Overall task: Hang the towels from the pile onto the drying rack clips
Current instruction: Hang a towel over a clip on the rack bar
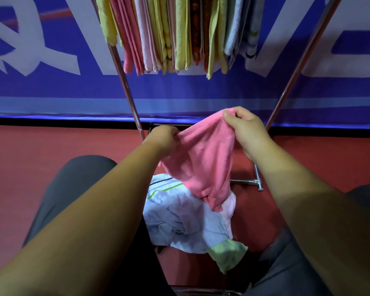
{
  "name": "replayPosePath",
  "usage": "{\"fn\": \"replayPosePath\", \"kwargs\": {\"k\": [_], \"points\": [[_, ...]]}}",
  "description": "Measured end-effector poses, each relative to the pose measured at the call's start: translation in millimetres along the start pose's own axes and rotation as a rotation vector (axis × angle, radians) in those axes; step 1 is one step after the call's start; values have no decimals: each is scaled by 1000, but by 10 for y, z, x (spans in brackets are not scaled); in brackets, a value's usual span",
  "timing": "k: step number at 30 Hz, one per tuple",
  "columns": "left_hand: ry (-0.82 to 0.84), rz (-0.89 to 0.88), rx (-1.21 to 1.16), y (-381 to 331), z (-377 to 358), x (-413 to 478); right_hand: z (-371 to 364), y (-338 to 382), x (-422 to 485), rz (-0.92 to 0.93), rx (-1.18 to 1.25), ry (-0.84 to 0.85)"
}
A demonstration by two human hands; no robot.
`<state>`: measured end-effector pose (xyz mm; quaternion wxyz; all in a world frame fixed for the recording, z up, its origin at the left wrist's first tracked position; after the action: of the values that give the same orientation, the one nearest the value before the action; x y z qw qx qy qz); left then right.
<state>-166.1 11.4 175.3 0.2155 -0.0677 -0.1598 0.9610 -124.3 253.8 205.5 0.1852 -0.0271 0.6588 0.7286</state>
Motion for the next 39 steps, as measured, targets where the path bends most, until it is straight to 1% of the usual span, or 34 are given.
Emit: {"fn": "replayPosePath", "kwargs": {"k": [3, 6, 9, 11, 14, 16, 18, 19, 23, 25, 27, 28, 31, 34, 37, 39], "points": [[34, 56, 12, 7, 0, -21, -44, 53, -25, -19, 136, 58], [30, 84, -24, 23, 7, -29, -43, 151, -24, -8, 205, 65], [-20, 131, -57, 34, 24, -38, -21, 192, -2, -17, 295, 75], [-97, 207, -97, 72, 99, -64, -42, 179, 15, -49, 351, 104], [-227, 306, -267, 136, 201, -75, -117, 182, -19, -100, 454, 184], [-290, 362, -500, 158, 192, -65, -214, 207, -110, -147, 497, 299], [-301, 387, -731, 127, 147, -40, -312, 218, -223, -200, 495, 433], [-302, 386, -800, 106, 146, -25, -348, 213, -276, -221, 475, 482], [-309, 400, -972, 111, 129, -1, -467, 143, -415, -269, 353, 620], [-355, 372, -1040, 97, 145, 12, -528, 115, -450, -288, 326, 654], [-383, 277, -1043, 29, 194, 33, -567, 94, -434, -278, 305, 654], [-372, 233, -1082, -15, 188, 49, -574, 84, -405, -260, 286, 639], [-260, 138, -1180, -145, 143, 80, -536, 22, -256, -213, 219, 540], [-157, 58, -1188, -266, 110, 63, -461, -9, -167, -184, 160, 426], [-80, -27, -1181, -390, 67, 42, -469, -25, -169, -208, 197, 448], [-90, -30, -1194, -394, 68, 39, -494, -39, -177, -215, 198, 477]]}}
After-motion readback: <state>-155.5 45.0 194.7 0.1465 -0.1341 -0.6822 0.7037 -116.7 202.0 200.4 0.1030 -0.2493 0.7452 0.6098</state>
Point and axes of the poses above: each hand's wrist, its own x-axis towards the middle knuckle, its own z-axis out of the back of the hand, y = z × x, the point moved 8 cm from there along x, towards the middle knuckle, and after that the axes turned 13 degrees about -z, right-handed, at the moved point
